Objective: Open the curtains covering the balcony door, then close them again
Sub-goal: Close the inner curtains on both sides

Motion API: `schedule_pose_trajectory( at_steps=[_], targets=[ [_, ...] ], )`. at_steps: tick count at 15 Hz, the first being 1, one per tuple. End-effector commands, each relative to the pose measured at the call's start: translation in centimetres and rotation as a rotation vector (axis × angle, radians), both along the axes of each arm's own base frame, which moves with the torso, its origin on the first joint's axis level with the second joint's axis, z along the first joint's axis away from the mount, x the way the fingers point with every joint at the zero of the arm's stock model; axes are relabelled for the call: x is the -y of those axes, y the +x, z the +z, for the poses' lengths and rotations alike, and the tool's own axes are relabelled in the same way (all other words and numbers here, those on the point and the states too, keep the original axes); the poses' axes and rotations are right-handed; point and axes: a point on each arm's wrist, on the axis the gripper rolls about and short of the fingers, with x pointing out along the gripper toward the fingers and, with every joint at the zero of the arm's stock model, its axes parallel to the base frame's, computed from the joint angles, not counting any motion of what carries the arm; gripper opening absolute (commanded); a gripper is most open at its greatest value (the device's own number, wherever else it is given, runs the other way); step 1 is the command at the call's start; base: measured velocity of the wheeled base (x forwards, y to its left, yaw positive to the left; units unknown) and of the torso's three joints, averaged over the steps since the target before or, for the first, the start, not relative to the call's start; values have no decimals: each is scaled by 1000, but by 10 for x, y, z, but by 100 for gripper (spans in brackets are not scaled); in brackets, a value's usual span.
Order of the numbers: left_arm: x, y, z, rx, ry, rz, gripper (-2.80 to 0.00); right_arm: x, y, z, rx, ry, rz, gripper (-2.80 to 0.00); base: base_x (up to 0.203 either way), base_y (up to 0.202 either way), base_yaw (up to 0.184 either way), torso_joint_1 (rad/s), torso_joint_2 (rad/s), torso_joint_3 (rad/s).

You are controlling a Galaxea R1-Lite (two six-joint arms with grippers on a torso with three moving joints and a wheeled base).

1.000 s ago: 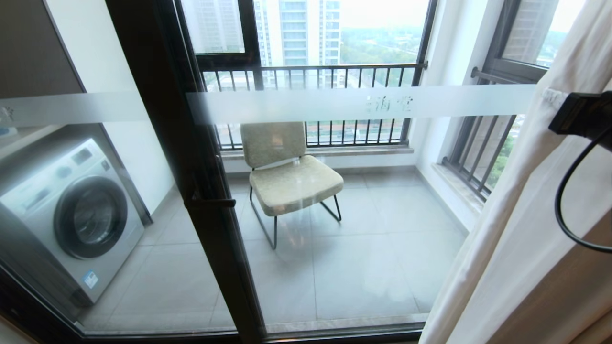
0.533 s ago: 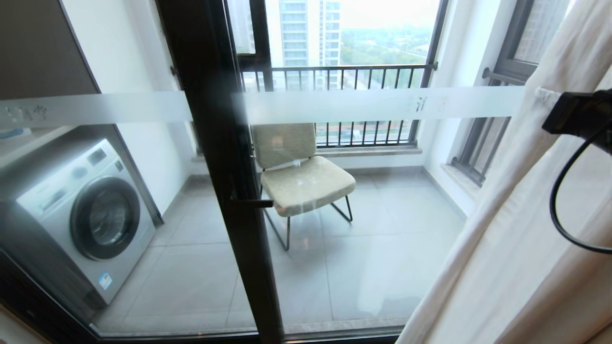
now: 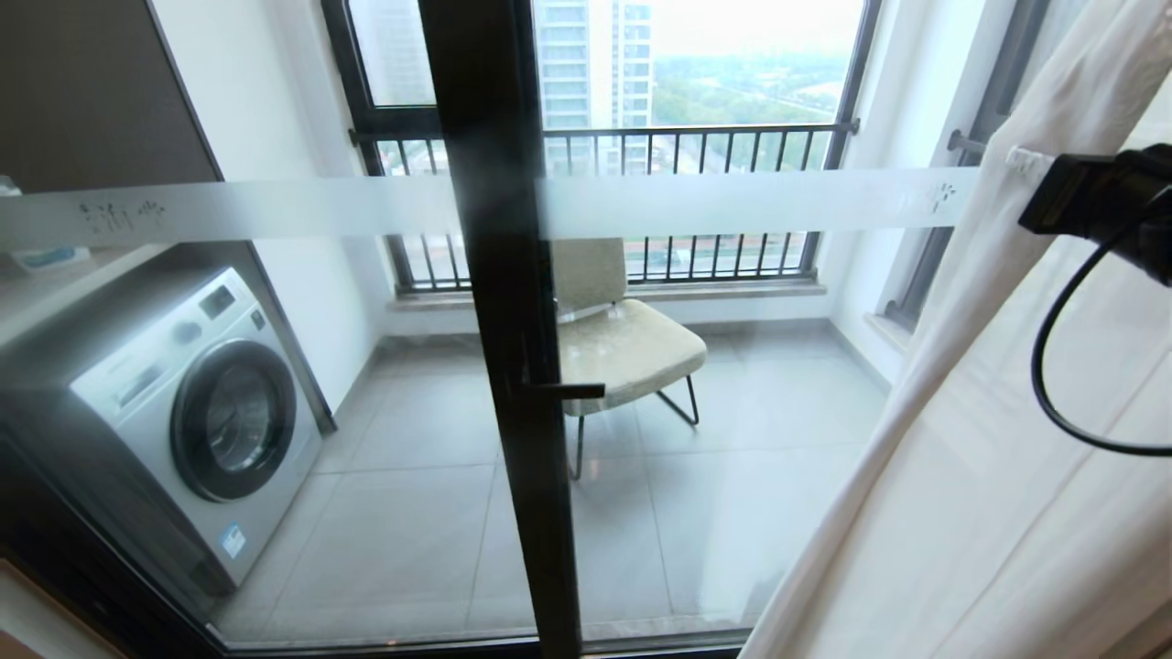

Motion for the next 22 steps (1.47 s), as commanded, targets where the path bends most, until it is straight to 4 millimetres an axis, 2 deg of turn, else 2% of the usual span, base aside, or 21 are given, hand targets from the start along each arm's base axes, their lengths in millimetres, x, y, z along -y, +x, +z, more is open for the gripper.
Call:
schedule_pose_trajectory(
  at_steps=[1,9,22],
  targets=[
    [0,0,0,1,0,-1,-280,-4,3,-1,-2,0,14,-280,0,190,0,-1,7,2],
    [0,0,0,1,0,-1,-280,-13,5,-4,-10,-2,45,-280,0,192,1,3,2,3],
    [0,0,0,1,0,0,-280,-13,5,-4,-9,-2,46,-280,0,192,1,3,1,2]
  ],
)
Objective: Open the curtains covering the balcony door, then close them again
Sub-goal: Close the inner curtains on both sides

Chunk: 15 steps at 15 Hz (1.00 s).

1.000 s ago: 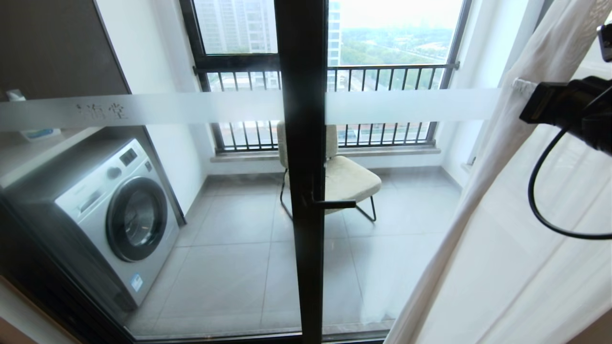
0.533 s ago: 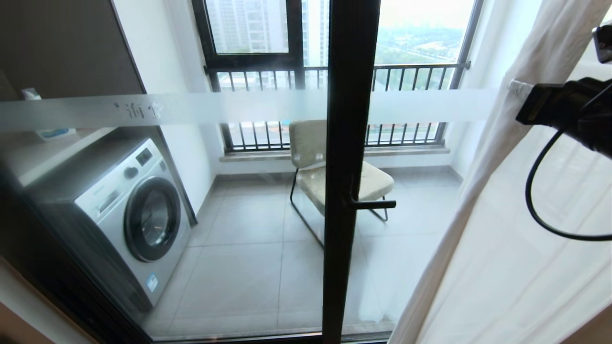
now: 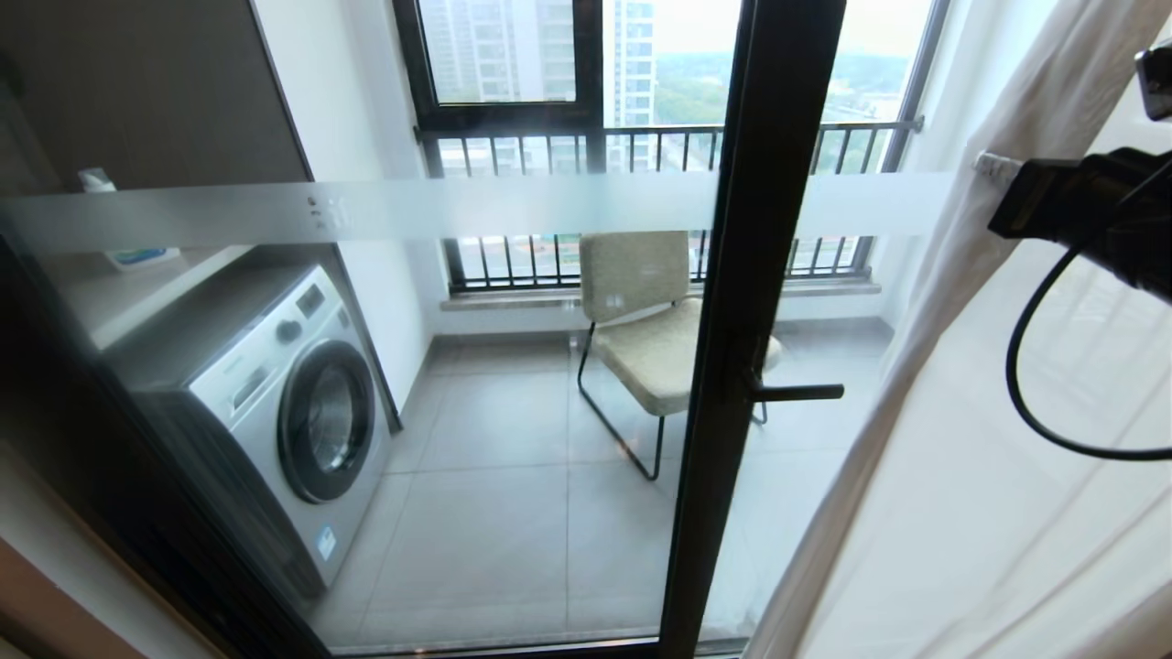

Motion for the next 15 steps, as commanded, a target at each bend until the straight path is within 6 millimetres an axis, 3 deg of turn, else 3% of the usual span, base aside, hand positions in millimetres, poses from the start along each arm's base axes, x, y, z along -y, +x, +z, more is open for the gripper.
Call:
schedule_pose_trajectory(
  at_steps=[1,15],
  targets=[
    [0,0,0,1,0,1,-280,0,0,1,5,0,2,-280,0,191,2,2,-2,7],
    [0,0,0,1,0,0,-280,0,0,0,3,-1,-2,-280,0,190,1,0,2,3]
  ],
)
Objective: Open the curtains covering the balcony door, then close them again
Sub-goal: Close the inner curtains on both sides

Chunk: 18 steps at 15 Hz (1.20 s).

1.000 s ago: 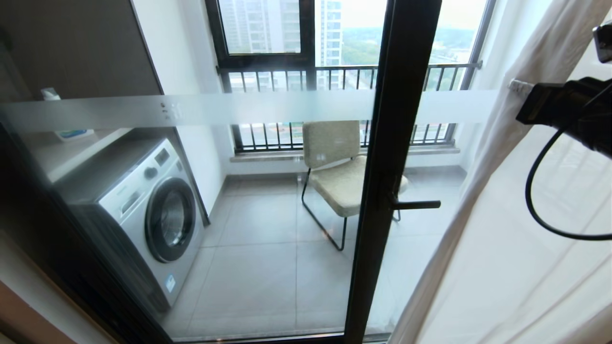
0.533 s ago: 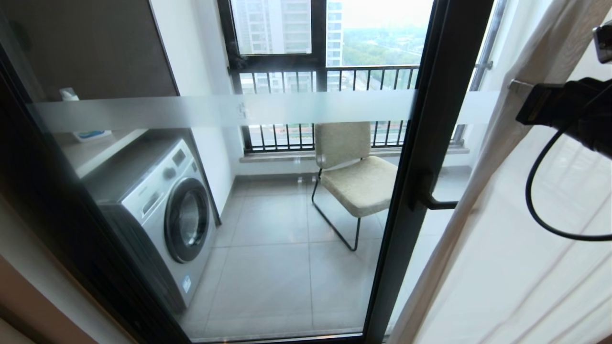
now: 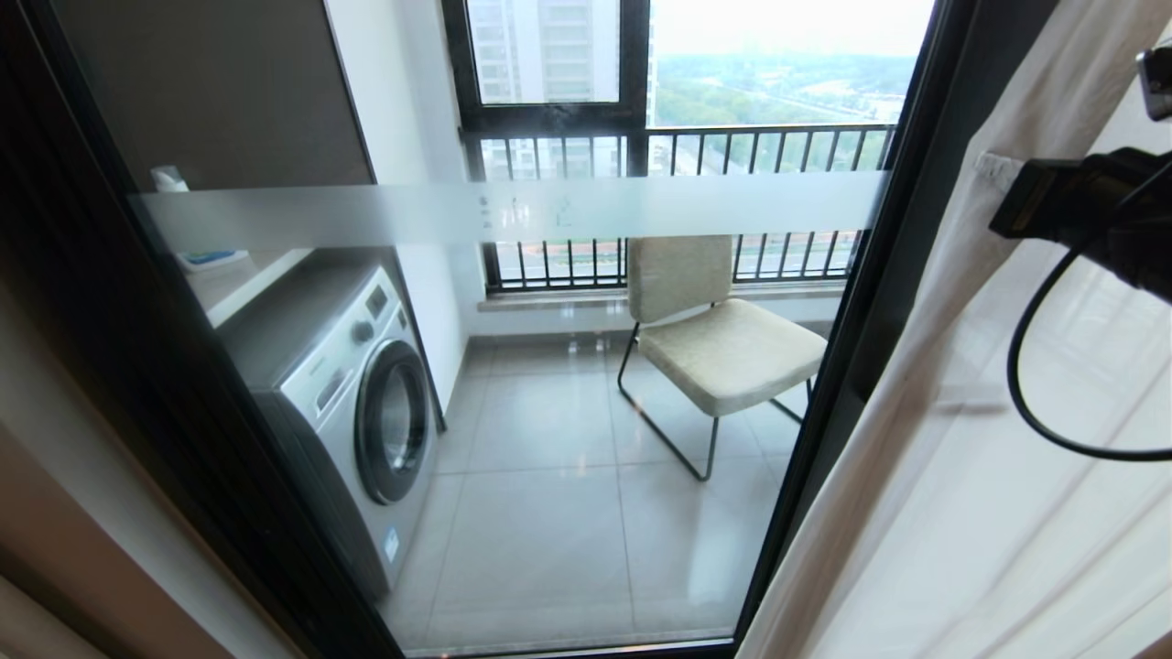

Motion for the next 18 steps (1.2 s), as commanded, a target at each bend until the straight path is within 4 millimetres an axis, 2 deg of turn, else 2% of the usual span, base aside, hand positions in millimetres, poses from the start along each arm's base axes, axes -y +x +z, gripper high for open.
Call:
schedule_pose_trajectory(
  at_steps=[1,4,16,18],
  targets=[
    [0,0,0,1,0,0,-280,0,0,1,4,2,2,-280,0,189,1,10,2,3],
    [0,0,0,1,0,0,-280,0,0,1,4,1,3,-280,0,139,1,2,1,4],
    [0,0,0,1,0,0,-280,-1,3,9,33,-32,-3,-280,0,0,0,0,0,0],
    [0,0,0,1,0,0,-280,-6,5,7,36,-75,10,-280,0,0,0,0,0,0]
  ],
)
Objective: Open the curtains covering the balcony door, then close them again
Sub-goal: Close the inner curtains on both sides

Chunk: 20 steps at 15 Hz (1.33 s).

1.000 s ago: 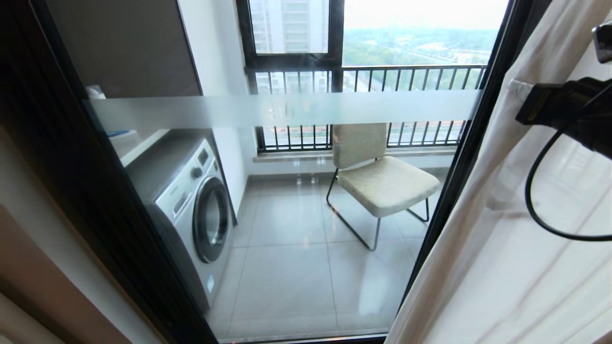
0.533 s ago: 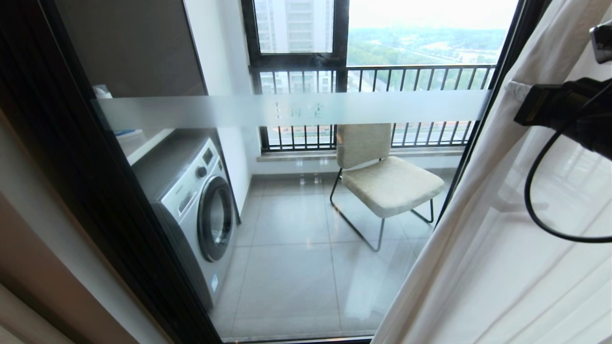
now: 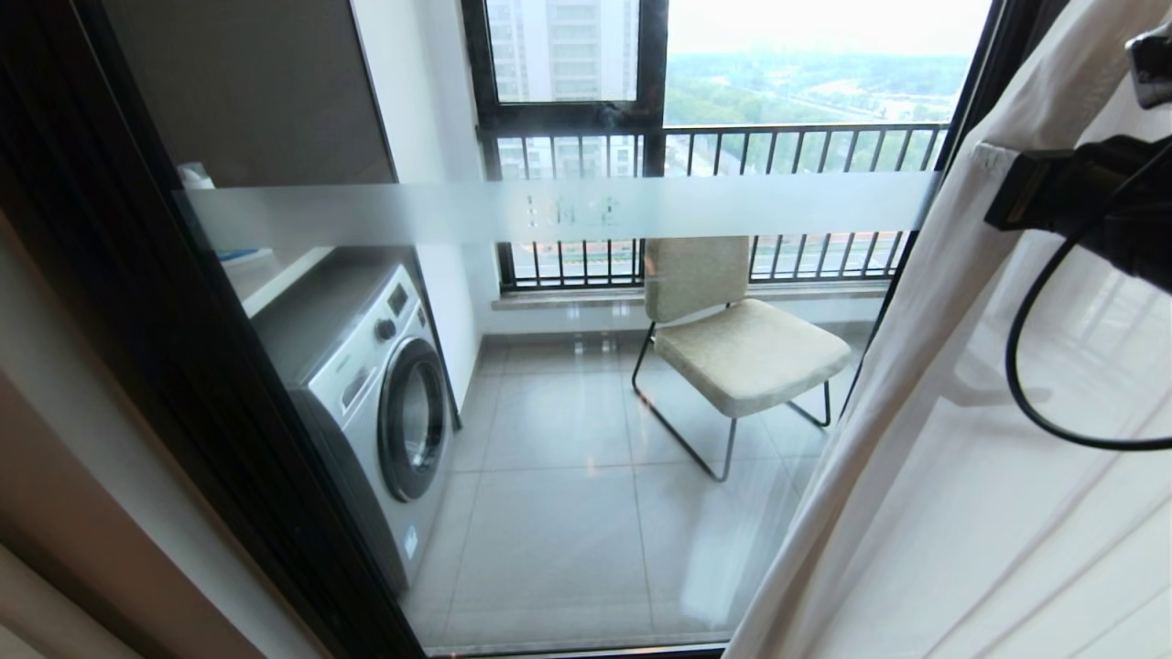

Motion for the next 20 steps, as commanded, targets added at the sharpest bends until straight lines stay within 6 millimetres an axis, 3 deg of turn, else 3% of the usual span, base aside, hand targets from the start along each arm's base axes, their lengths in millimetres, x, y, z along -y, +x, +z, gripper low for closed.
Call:
schedule_pose_trajectory(
  at_steps=[1,5,9,14,17,20],
  targets=[
    [0,0,0,1,0,1,-280,-5,6,-3,7,-51,7,-280,0,0,0,0,0,0],
    [0,0,0,1,0,1,-280,-30,17,1,24,-72,78,-280,0,0,0,0,0,0],
    [0,0,0,1,0,1,-280,-77,25,-1,35,-111,154,-280,0,0,0,0,0,0],
    [0,0,0,1,0,1,-280,-136,18,-13,19,-133,258,-280,0,0,0,0,0,0],
    [0,0,0,1,0,1,-280,-152,18,-16,19,-141,288,-280,0,0,0,0,0,0],
    [0,0,0,1,0,1,-280,-154,21,-17,21,-149,288,-280,0,0,0,0,0,0]
  ],
)
